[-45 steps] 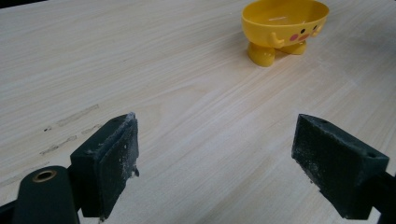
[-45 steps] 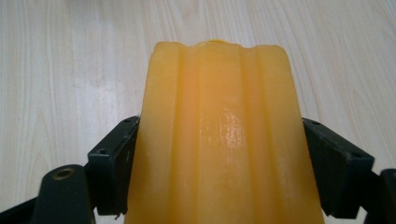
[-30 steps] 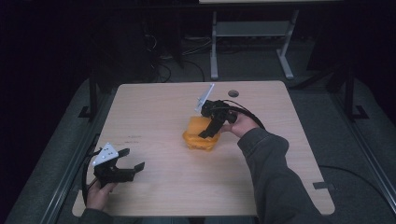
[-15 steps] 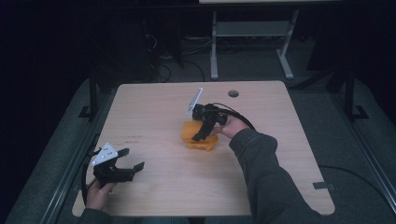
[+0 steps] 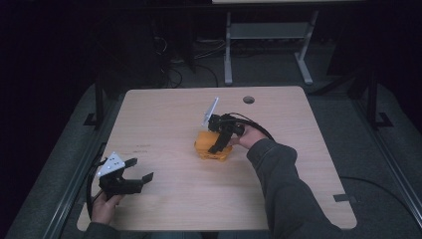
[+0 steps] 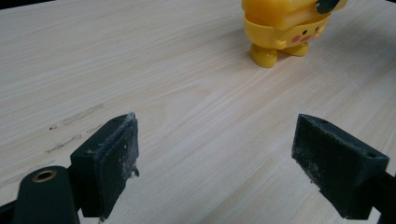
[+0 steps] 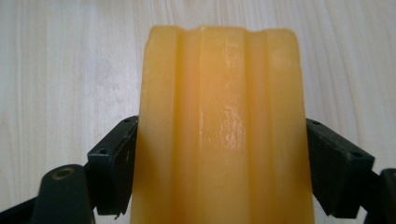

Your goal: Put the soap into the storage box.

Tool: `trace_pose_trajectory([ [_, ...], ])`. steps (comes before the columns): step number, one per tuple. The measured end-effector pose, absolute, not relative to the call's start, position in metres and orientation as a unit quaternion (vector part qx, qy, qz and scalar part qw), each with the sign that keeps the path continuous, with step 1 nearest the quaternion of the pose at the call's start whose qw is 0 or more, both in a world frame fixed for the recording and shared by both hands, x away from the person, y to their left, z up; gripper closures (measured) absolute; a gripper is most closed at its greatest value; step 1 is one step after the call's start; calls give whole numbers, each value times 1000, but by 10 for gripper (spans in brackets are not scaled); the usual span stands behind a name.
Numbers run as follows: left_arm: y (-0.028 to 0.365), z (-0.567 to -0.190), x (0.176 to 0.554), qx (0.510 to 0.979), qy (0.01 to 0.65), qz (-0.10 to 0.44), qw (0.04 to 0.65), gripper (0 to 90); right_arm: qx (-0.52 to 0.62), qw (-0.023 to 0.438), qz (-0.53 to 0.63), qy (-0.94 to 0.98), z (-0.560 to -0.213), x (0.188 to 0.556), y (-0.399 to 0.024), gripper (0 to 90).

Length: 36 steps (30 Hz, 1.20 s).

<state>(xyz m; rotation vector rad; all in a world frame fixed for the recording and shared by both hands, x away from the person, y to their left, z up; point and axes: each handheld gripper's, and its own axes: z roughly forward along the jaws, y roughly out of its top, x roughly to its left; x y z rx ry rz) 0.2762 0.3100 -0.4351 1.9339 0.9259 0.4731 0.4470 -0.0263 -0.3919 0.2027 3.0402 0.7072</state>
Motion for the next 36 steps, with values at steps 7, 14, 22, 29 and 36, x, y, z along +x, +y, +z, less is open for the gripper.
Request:
trace_pose_trajectory([
  [7,310,-435,276,784,375,192,456,141,74,1,231,970,-393,447,-27,200],
  [14,310,-435,276,784,376,192,455,141,84,-1,228,970,-394,446,-27,195],
  [22,310,-435,276,784,376,191,456,141,88,1,230,969,-395,446,-28,192],
  [29,310,-435,277,785,375,191,454,141,95,7,230,969,-394,444,-28,178],
  [36,309,-435,277,787,374,191,453,141,98,14,232,968,-392,443,-30,178],
])
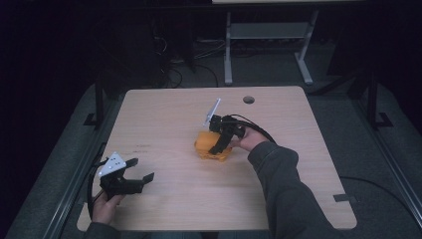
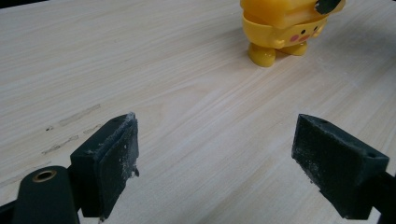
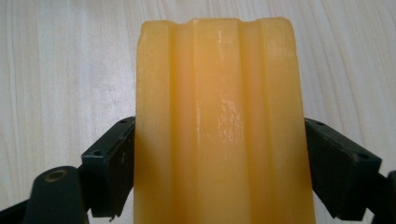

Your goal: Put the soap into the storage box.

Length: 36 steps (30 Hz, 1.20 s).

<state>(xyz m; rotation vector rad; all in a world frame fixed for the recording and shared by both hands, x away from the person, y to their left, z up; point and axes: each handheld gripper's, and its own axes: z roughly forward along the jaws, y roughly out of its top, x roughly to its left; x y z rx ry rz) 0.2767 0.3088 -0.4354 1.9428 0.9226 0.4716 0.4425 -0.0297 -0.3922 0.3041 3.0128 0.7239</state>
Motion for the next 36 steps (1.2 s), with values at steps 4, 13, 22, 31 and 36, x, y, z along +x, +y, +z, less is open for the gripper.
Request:
trace_pose_trajectory([
  [4,308,-435,276,784,375,190,456,141,99,15,237,966,-390,441,-30,178],
  [13,308,-435,277,785,374,190,455,141,98,23,241,965,-386,440,-32,177],
  [22,308,-435,276,786,374,190,455,141,103,33,254,961,-377,437,-39,181],
  [31,308,-435,276,786,375,189,453,141,106,37,257,960,-373,435,-43,184],
  [36,307,-435,276,786,375,190,454,141,109,37,262,958,-368,433,-46,185],
])
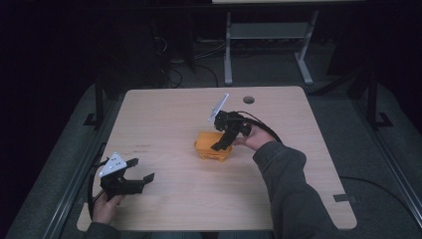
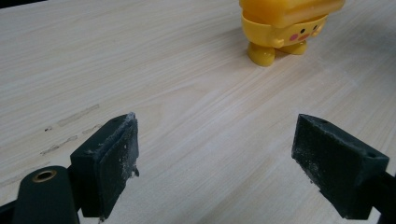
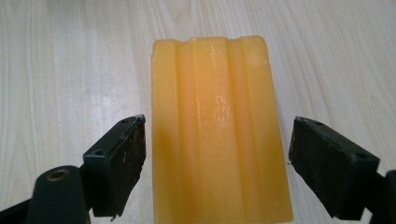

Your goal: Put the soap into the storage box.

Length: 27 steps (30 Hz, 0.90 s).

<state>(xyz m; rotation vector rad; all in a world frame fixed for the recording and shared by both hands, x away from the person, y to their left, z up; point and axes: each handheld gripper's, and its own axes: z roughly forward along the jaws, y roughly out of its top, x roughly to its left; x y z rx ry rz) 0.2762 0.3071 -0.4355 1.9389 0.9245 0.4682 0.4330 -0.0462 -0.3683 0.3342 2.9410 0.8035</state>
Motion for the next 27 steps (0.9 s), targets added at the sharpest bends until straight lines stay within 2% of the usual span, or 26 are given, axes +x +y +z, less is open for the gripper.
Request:
trace_pose_trajectory([
  [27,305,-436,276,786,375,190,452,141,141,52,280,948,-358,424,-78,187],
])
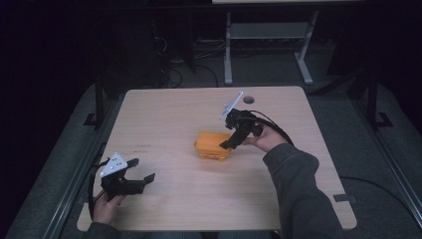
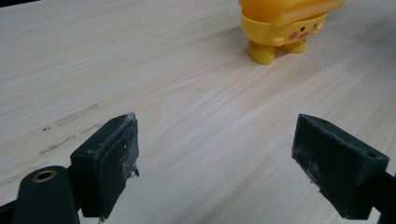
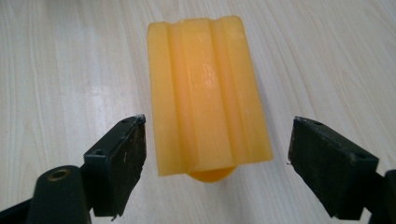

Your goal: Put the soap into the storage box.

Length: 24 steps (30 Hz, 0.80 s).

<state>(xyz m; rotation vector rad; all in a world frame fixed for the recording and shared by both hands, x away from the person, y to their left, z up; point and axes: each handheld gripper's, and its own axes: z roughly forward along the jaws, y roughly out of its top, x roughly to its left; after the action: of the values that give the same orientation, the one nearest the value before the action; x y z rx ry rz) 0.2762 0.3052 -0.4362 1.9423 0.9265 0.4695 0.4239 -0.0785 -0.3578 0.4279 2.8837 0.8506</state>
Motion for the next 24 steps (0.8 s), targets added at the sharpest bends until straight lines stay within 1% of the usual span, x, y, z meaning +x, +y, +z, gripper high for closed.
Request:
trace_pose_trajectory([
  [16,304,-437,276,786,376,191,453,141,156,60,285,944,-353,417,-97,187],
  [24,304,-437,277,786,377,191,451,141,168,59,288,941,-357,413,-109,191],
])
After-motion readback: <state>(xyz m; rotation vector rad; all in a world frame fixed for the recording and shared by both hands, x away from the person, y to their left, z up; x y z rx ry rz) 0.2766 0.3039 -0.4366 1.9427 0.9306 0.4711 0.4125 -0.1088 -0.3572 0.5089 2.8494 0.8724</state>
